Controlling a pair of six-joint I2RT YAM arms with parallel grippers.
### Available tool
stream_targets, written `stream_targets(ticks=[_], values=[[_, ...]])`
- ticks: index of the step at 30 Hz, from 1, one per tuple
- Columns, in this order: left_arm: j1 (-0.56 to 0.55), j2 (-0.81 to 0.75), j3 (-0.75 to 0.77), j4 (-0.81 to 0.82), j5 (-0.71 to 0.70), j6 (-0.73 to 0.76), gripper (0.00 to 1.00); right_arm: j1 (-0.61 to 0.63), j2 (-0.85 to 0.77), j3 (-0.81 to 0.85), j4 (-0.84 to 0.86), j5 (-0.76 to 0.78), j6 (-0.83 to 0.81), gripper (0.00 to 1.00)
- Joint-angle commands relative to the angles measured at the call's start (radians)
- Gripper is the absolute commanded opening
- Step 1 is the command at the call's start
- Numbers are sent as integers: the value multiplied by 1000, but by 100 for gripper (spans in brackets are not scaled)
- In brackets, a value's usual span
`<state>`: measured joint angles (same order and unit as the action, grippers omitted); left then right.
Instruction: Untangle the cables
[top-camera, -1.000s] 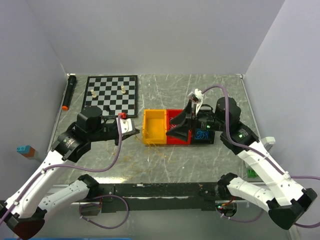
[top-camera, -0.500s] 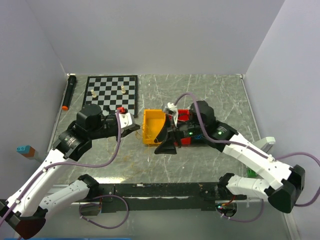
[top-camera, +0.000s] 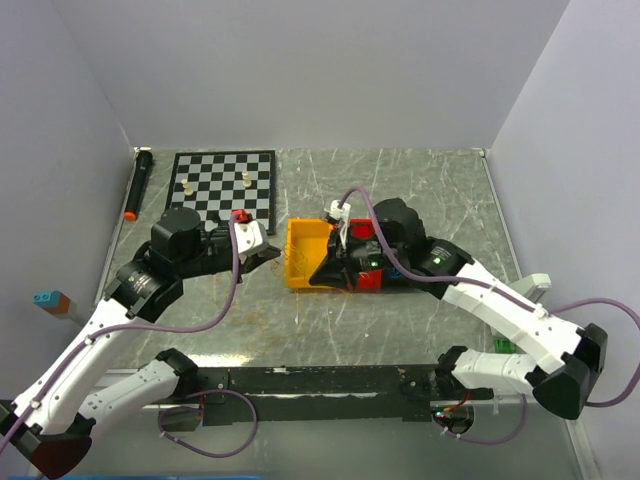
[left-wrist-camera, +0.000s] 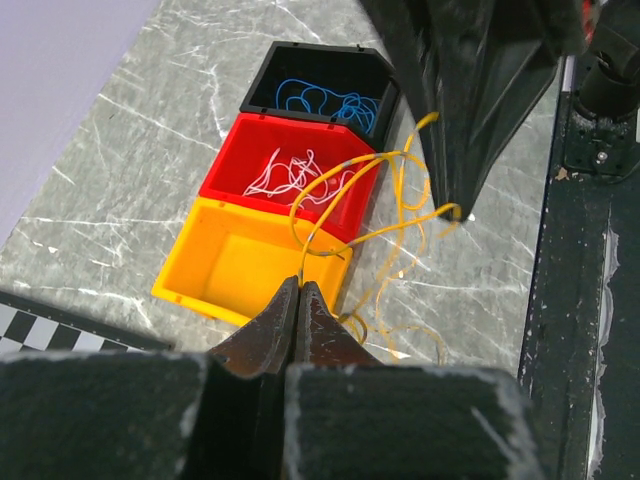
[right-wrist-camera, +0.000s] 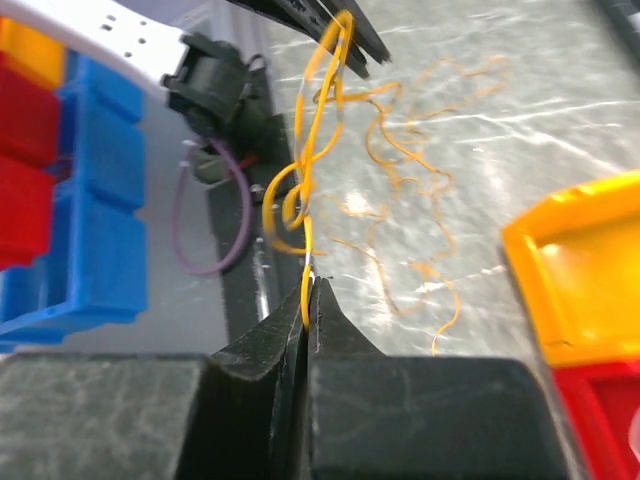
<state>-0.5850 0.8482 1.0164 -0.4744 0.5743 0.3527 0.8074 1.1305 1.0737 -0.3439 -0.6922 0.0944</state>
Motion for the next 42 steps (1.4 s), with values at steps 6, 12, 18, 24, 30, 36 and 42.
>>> stream_targets(ticks=[6, 12, 18, 24, 30, 36, 42], values=[[16, -21, -2, 89, -21, -84, 50, 6, -144, 124, -208, 171, -119, 0], [25, -28, -13, 79, 39, -103, 56, 7, -140, 166, -227, 154, -127, 0], [25, -35, -105, 91, 163, -152, 57, 6, -135, 238, -234, 119, -139, 0], [24, -32, -210, 253, 252, -296, 61, 7, -124, 314, -248, 92, -147, 0], [25, -23, -37, 252, 222, -253, 62, 7, -114, 298, -241, 112, -140, 0], [17, 26, 143, 86, 347, -323, 64, 9, -81, 264, -198, 143, -127, 0], [19, 46, 38, 307, 464, -668, 64, 38, -49, 278, -175, 195, -131, 0]])
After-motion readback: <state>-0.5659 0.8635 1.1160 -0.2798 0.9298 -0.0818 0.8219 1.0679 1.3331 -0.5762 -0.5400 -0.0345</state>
